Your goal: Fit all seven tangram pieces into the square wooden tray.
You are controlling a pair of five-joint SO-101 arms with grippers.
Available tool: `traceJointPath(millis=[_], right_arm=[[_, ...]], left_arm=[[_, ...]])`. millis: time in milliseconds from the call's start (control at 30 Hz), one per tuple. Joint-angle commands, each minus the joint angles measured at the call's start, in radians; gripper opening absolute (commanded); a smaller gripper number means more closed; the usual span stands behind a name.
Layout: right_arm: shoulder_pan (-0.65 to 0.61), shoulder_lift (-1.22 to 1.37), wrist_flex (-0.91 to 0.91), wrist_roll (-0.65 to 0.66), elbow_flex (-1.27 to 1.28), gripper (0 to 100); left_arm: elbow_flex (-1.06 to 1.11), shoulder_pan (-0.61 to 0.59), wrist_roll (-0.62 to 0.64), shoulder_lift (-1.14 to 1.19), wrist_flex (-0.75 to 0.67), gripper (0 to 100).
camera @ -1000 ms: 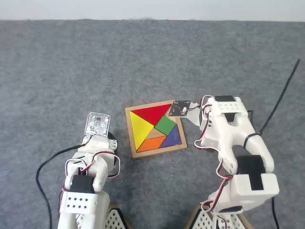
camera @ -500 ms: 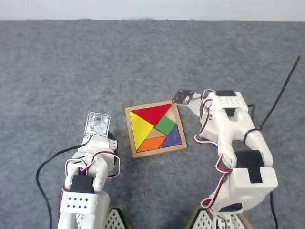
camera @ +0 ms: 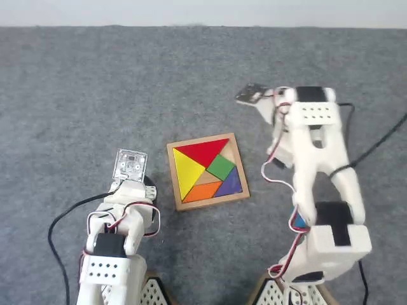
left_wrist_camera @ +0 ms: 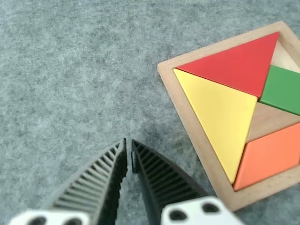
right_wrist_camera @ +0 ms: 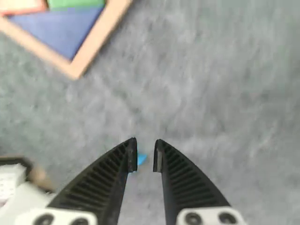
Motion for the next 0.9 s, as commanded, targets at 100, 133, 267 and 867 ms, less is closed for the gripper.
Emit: traceJointPath(millis=[100, 133, 267, 867], right_arm=[[0.099, -0.414, -0.041, -0.206, 0.333, 6.6], [0.096, -0.458, -0.120, -0.296, 0.417, 6.6], [0.091, -0.593, -0.367, -0.687, 0.663, 6.6], [0.248, -0.232, -0.503, -1.002, 0.629, 9.9]], left_arm=[[-0.008, -0.003, 0.006, -0.014, 0.005, 2], [-0.008, -0.003, 0.006, -0.014, 0.005, 2], [-0.008, -0.003, 0.006, -0.014, 0.005, 2], [-0.008, -0.005, 0.006, -0.014, 0.005, 2]])
